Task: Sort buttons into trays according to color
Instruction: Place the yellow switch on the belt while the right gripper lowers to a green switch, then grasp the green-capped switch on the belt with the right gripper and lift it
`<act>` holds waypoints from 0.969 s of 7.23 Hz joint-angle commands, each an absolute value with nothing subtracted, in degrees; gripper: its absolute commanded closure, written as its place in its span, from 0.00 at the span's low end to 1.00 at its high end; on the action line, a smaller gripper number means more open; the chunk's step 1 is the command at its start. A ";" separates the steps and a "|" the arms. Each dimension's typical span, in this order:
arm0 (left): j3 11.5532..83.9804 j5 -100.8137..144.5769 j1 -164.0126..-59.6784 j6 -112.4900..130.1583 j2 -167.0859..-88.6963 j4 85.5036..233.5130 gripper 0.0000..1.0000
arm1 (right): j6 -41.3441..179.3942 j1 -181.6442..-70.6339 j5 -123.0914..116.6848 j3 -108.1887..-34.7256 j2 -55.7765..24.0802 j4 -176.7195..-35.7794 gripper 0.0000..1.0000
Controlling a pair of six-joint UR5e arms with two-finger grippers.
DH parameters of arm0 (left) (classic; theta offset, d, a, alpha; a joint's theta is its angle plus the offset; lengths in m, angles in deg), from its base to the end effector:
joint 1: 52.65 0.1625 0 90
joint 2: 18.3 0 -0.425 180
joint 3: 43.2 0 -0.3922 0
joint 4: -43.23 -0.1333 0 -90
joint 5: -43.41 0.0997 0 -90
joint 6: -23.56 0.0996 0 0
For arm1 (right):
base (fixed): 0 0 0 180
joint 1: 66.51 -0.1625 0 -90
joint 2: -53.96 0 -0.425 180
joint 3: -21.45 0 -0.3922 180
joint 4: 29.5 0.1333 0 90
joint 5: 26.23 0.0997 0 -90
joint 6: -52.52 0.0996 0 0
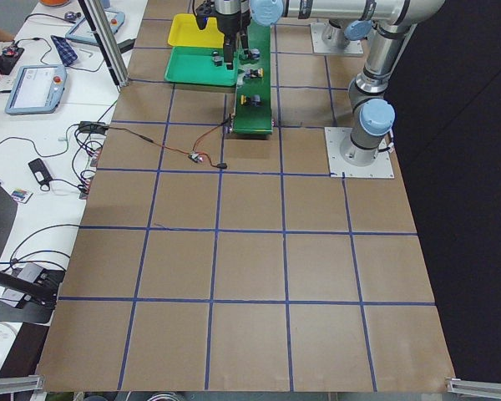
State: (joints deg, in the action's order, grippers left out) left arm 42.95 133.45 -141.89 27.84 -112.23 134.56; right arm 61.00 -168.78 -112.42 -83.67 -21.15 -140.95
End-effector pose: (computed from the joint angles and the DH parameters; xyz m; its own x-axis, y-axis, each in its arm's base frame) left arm -0.1263 -0.5203 0.4839 -0.9981 0.0614 0.0011 0.0614 0.9978 0.0246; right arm 0.2499 -0.4907 0.2640 -0.9974 -0.0577 -0.0430 -0.0638 0.9856 0.1569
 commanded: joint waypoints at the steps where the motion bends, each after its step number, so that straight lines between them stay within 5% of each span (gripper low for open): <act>1: 42.49 133.67 -140.90 27.96 -112.87 134.28 0.00 | 61.75 -168.64 -113.58 -85.24 -20.66 -140.95 0.27; 2: 42.84 133.59 -139.59 27.96 -113.04 134.37 0.00 | 62.10 -168.64 -114.02 -85.77 -20.75 -140.34 0.83; 3: 42.93 133.07 -139.57 27.87 -113.30 134.28 0.00 | 62.10 -168.55 -114.03 -85.78 -21.01 -139.03 1.00; 7: 42.67 133.24 -139.40 27.96 -113.48 134.28 0.00 | 64.65 -168.37 -120.23 -82.98 -23.63 -139.54 1.00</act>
State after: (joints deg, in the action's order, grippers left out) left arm 42.61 133.20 -139.44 27.96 -113.58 134.25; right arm 64.27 -168.34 -116.85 -84.60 -22.14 -139.08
